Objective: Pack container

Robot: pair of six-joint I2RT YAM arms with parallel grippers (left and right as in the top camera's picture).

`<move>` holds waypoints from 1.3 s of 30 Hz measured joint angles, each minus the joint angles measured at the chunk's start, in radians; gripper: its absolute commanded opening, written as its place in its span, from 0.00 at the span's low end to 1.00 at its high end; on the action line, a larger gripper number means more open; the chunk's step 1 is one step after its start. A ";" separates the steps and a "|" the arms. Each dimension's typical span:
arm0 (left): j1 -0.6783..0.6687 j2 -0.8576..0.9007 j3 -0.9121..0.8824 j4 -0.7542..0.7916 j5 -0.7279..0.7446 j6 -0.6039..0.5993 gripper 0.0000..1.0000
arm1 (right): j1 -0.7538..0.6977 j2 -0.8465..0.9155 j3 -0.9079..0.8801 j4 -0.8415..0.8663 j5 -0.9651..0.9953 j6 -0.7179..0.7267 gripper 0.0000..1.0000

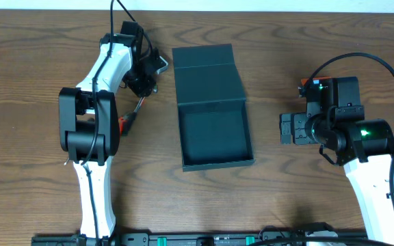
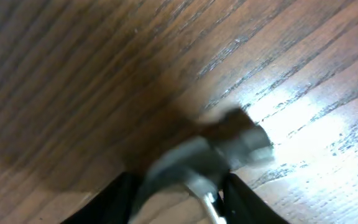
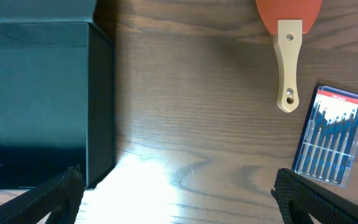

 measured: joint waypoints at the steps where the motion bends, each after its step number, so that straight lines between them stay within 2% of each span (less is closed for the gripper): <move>1: 0.000 0.000 0.000 -0.003 0.000 0.001 0.39 | 0.000 0.000 0.000 0.000 0.000 0.000 0.99; 24: -0.045 -0.006 0.000 -0.050 -0.001 -0.023 0.34 | 0.000 0.000 0.000 0.000 0.000 0.000 0.99; 39: -0.065 -0.110 -0.002 -0.098 -0.001 -0.089 0.34 | 0.000 0.000 0.000 -0.013 0.000 0.000 0.99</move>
